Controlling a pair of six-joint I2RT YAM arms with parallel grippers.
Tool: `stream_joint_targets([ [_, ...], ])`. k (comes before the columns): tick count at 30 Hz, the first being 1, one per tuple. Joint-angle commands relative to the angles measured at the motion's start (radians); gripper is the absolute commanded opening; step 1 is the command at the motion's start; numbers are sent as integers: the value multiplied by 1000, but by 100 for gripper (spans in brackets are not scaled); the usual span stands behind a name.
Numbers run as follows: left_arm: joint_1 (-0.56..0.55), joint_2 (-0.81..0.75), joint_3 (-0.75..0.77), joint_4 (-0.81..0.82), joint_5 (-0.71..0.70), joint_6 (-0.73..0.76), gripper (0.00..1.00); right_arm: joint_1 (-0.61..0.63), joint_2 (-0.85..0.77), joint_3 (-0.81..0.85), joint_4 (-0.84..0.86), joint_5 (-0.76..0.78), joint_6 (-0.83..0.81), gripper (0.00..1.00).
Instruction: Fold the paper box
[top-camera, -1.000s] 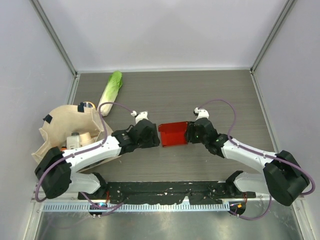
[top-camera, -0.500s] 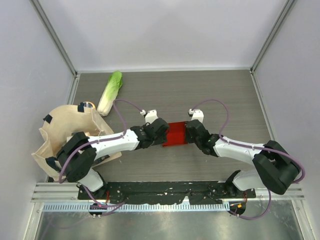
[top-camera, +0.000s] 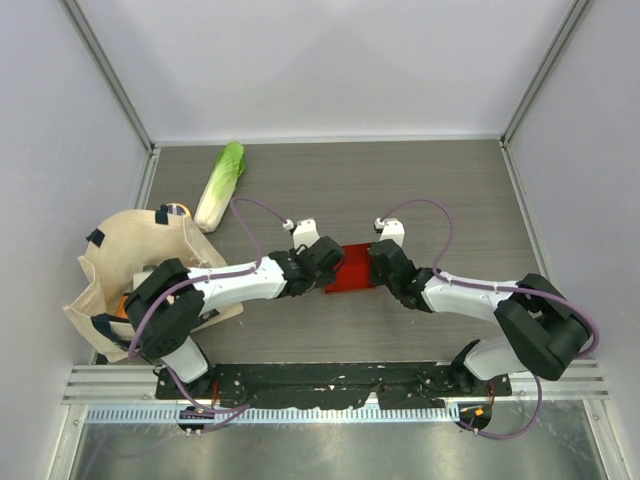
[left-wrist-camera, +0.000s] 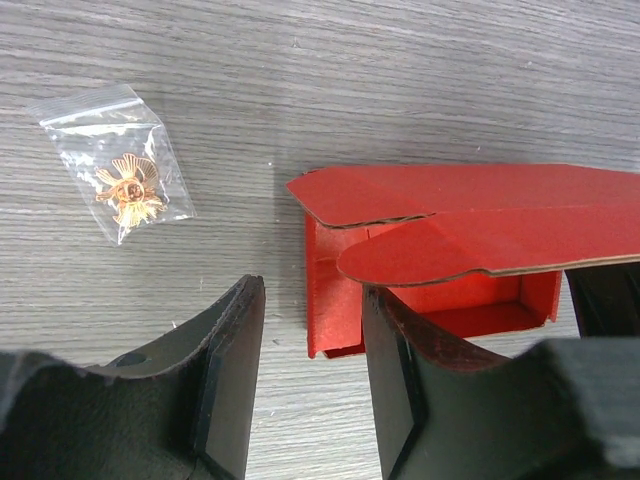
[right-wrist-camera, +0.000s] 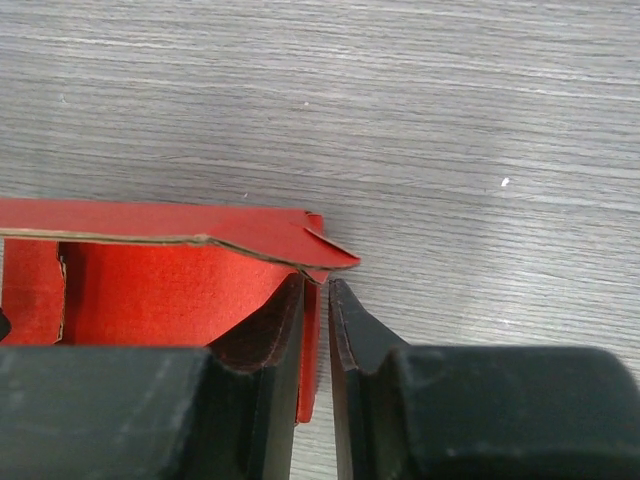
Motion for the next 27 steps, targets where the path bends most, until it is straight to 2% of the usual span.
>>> stream_joint_targets([
  [1,-4,6,-4,71,-33,-21,48,6,8,4,65,26,-16,20],
  [4,-4,6,-33,130,-39,-25,47,6,11,1,76,23,-16,19],
  [11,-4,52,5,104,-59,-28,38,6,24,-4,90,14,-16,15],
  [17,-7,49,2,58,-96,-58,41,6,30,-7,94,8,-16,12],
  [21,-10,49,-18,104,-87,-41,41,6,27,-8,97,5,-14,11],
  [24,-12,61,-20,136,-68,-38,37,5,25,-11,99,8,-16,10],
  [27,-10,80,-12,130,-71,-38,26,6,27,-13,101,5,-11,10],
])
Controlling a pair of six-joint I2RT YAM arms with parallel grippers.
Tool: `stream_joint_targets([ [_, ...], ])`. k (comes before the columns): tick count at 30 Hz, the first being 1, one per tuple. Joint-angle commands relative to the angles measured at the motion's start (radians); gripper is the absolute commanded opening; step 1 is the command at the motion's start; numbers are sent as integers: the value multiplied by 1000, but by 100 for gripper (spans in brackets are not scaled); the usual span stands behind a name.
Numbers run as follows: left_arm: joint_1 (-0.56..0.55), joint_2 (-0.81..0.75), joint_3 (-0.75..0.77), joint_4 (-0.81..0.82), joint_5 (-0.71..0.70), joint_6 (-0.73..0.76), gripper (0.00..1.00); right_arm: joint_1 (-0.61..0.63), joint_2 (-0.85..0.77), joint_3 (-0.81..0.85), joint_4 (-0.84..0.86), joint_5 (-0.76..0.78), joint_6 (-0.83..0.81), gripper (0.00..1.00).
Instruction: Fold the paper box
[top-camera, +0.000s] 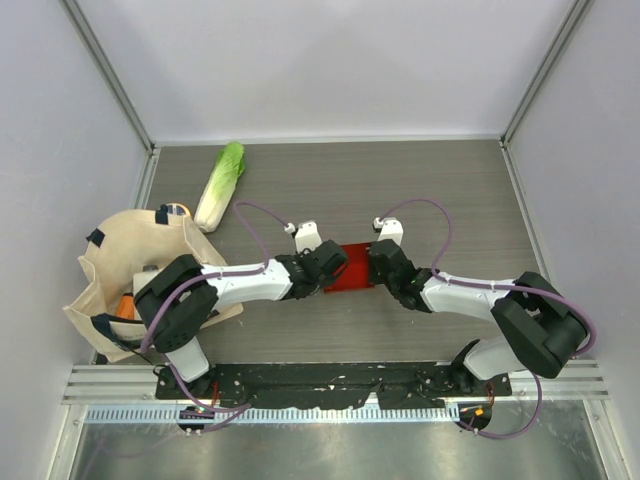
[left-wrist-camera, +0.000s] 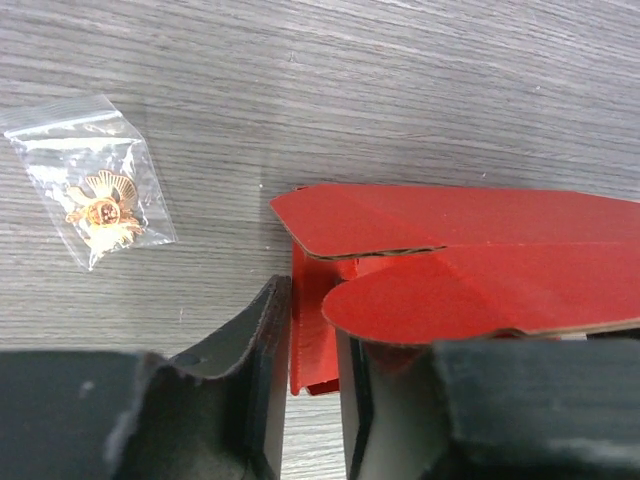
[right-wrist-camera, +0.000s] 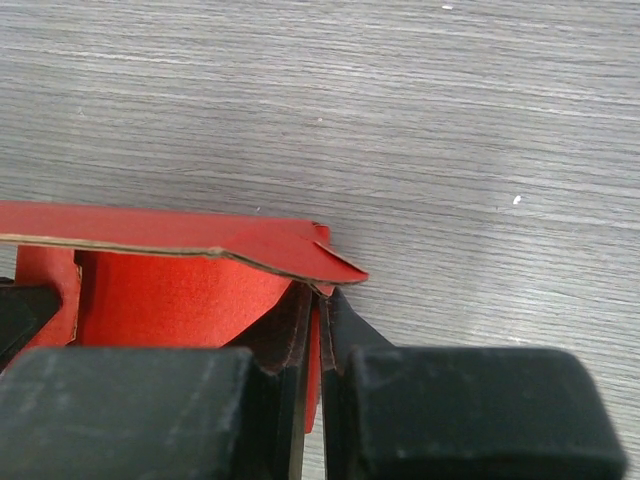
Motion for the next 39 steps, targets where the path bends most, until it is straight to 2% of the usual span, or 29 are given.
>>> stream_joint_targets([
  [1,-4,25,12,33,-37,-3,23,4,7,-6,48,9,2,9],
  [6,-5,96,95,-116,-73,14,15,6,21,-9,64,11,21,7],
  [10,-7,145,126,-147,-66,40,17,6,42,-8,71,12,27,7],
  [12,-14,149,133,-147,-82,64,12,8,48,-5,71,11,27,6],
  [13,-18,159,145,-153,-95,78,5,8,47,-5,71,15,27,6],
  [15,-28,177,178,-205,-135,110,0,11,45,-5,71,23,30,4],
  [19,-68,327,387,-445,-273,178,0,14,47,-11,79,32,51,1],
  [20,-83,409,426,-545,-289,186,0,15,47,-12,82,32,61,1],
  [23,-128,488,495,-636,-378,180,0,17,39,-24,100,28,73,1],
  [25,-131,473,450,-578,-326,227,0,18,31,-34,108,26,81,1],
  [26,-134,453,428,-497,-315,248,0,18,25,-37,110,26,82,1],
  [30,-133,312,333,-339,-271,316,0,18,16,-43,110,31,87,1],
  [32,-123,243,299,-270,-208,342,0,18,-10,-47,99,44,93,5],
  [34,-120,184,270,-219,-180,353,7,18,-48,-67,85,76,96,11],
  [39,-113,94,232,-171,-126,358,29,8,-276,-150,7,130,140,22],
])
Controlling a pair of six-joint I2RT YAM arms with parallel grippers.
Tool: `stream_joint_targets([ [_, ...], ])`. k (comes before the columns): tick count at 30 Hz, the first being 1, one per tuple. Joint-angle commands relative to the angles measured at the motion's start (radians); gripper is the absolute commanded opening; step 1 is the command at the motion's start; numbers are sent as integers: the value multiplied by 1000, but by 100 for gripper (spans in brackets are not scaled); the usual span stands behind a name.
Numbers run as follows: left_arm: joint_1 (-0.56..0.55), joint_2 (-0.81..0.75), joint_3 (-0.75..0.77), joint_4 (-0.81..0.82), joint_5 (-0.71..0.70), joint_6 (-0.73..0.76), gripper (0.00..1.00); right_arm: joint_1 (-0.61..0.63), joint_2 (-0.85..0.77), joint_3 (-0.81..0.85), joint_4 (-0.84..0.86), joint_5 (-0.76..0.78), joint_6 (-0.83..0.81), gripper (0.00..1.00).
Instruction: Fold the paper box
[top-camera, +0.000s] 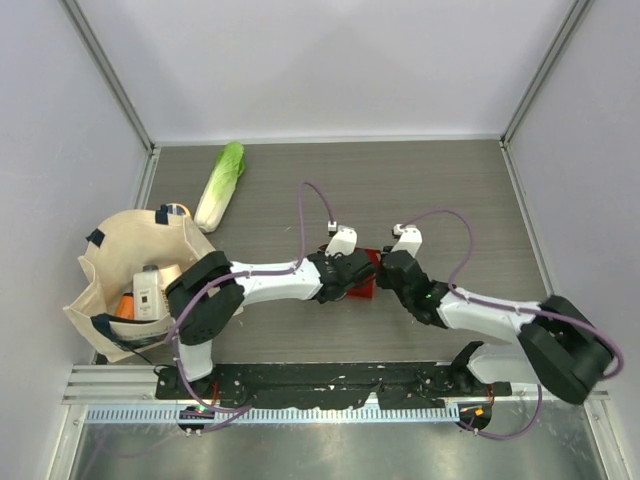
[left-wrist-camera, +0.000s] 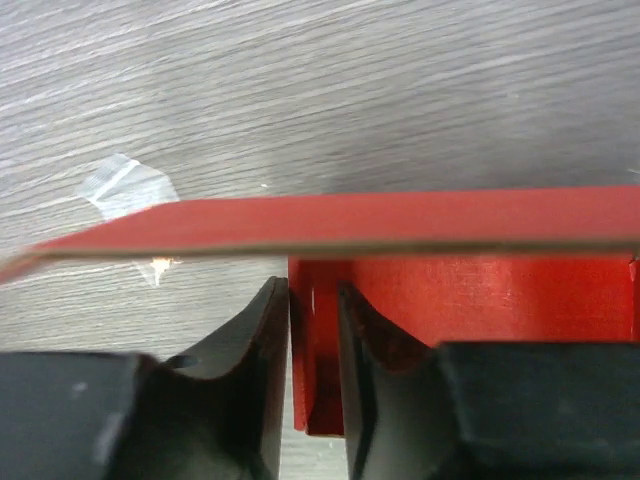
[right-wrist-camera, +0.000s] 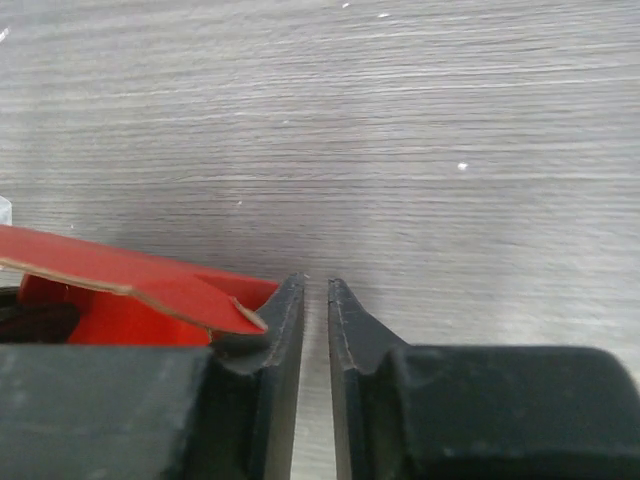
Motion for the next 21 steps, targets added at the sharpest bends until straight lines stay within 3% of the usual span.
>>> stream_joint_targets([
  [1,-3,-110,-19,118,83,28,33,-7,-211,-54,-86,85,52,25],
  [6,2,-228,-102,193,160,43,63,-33,-366,-63,-247,96,91,28],
  [9,5,-291,-145,236,188,54,71,-40,-420,-62,-335,93,86,34],
  [14,19,-435,-231,271,232,119,73,-40,-477,-47,-390,32,59,48],
  [15,22,-468,-277,286,248,133,74,-42,-483,-43,-392,-18,37,56],
  [17,45,-568,-321,332,330,182,75,-43,-477,-51,-355,-133,-15,63],
  [19,81,-651,-374,349,367,189,75,-42,-445,-47,-312,-276,-58,65],
  [21,112,-705,-430,366,432,186,75,-42,-387,-30,-303,-294,-40,66],
])
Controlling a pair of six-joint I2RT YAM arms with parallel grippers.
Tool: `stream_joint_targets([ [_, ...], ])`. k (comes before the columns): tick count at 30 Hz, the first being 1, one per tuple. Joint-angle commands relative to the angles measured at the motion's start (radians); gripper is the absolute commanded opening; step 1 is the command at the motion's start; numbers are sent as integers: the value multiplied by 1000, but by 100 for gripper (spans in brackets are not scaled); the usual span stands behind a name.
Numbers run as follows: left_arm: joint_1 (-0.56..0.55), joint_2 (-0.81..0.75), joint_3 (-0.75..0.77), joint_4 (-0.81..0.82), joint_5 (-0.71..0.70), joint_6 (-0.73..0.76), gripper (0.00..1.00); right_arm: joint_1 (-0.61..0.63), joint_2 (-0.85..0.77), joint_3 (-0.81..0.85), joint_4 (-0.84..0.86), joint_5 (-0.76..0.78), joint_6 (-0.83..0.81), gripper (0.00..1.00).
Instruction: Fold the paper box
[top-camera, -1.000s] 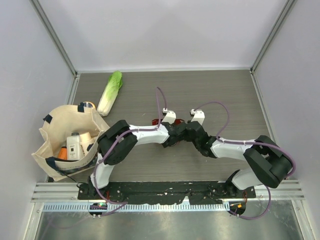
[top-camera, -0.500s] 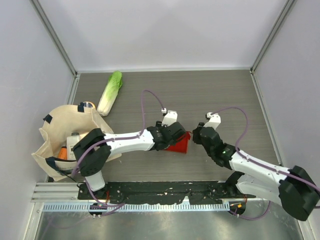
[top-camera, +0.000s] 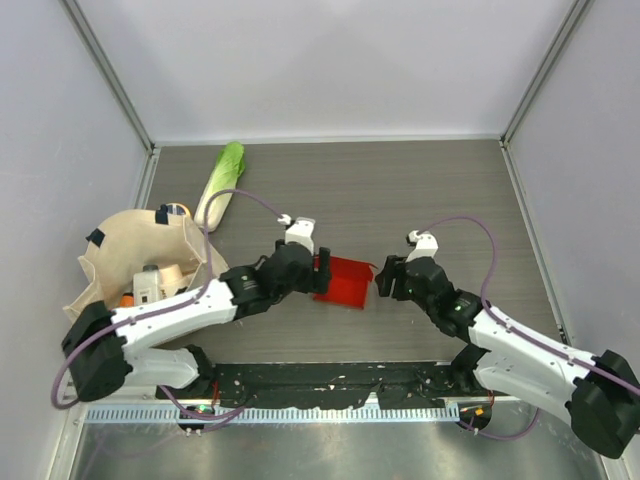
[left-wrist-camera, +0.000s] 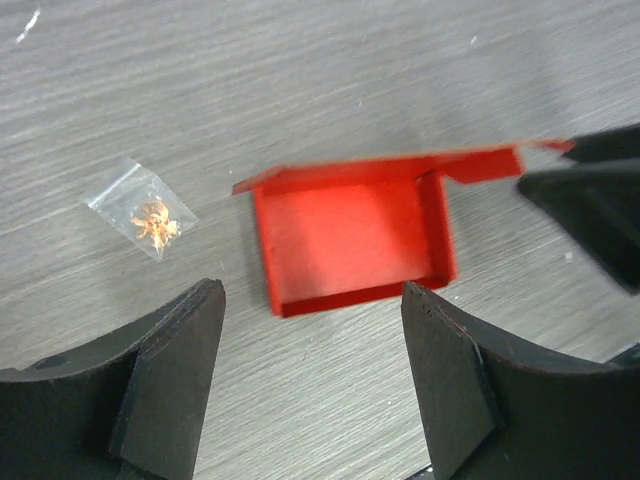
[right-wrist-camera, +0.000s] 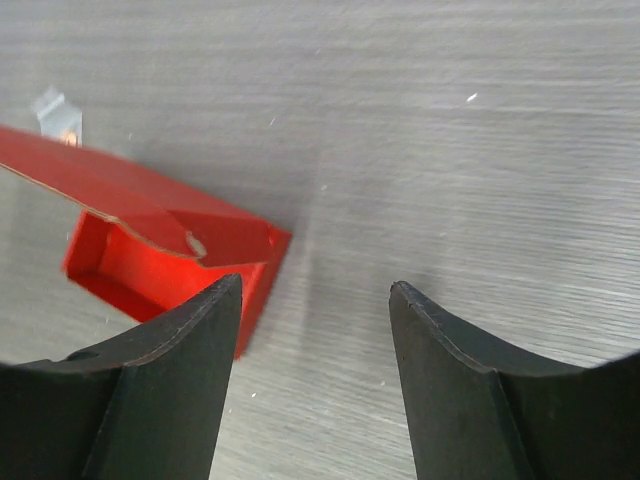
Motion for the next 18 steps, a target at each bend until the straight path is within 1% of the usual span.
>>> stream_joint_targets([
  [1,98,-168,-93,127,147,41,75,-1,89,39,61,-177,-19,66],
  [3,135,-209,-136,156,223,18,76,-1,131,50,63,-162,13,66],
  [4,170,-219,-141,167,244,10,76,-1,142,52,61,-145,33,66],
  [6,195,-233,-124,152,275,9,77,4,161,44,73,-134,85,66],
  [7,204,-238,-115,134,277,13,77,15,177,41,75,-128,101,66],
  [8,206,-246,-99,129,277,21,77,27,183,39,70,-86,139,66],
  [11,209,-269,-84,115,270,55,77,99,206,39,30,25,196,66],
  [12,213,-285,-79,106,261,61,78,139,211,36,23,40,220,66],
  [14,219,-305,-79,97,260,76,78,182,217,27,30,102,262,66],
  [15,224,-312,-79,91,264,81,78,208,220,23,41,111,271,66],
  [18,229,-324,-88,83,272,96,78,217,258,24,70,133,317,65],
])
